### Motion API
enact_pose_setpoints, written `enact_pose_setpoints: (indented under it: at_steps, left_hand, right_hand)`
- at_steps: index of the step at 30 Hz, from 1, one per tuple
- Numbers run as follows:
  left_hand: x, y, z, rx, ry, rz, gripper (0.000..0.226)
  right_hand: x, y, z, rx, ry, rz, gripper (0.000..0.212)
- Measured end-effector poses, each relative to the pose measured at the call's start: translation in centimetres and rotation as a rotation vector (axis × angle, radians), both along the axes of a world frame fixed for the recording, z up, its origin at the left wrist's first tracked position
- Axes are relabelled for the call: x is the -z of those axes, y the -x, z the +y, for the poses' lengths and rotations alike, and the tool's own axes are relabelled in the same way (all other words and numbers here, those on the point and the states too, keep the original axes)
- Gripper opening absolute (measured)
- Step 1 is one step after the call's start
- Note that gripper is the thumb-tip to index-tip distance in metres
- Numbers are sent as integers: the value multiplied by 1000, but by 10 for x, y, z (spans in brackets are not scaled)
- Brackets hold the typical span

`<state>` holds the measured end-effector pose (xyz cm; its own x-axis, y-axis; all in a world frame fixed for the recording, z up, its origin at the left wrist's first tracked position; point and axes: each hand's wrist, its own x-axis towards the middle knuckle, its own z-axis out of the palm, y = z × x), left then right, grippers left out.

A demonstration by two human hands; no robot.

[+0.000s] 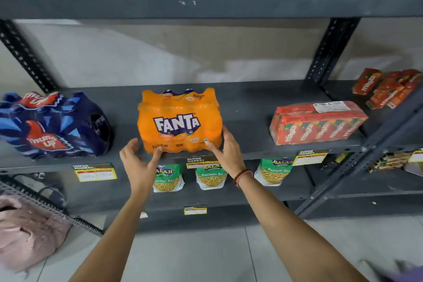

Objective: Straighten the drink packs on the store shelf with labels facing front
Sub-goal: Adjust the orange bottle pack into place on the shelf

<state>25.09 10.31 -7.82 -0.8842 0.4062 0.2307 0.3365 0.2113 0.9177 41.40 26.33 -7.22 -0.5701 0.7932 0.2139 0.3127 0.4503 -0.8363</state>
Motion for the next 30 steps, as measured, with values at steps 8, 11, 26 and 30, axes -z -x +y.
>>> enact_pose_setpoints:
  at_steps: [8, 11, 26, 30]
  left_hand:
    - [-2, 7, 12, 92, 61, -84, 70]
    - [-5, 3, 20, 107, 63, -112, 69]
    - [-6, -17, 37, 217, 25, -209, 67]
    - [-9, -10, 26, 268, 1, -203, 59]
  right_hand:
    - [3, 5, -3, 6, 39, 13, 52]
    - [1, -4, 3, 32, 39, 6, 52]
    - [-6, -38, 16, 79, 66, -81, 55]
    - [-5, -39, 12, 121, 37, -61, 56]
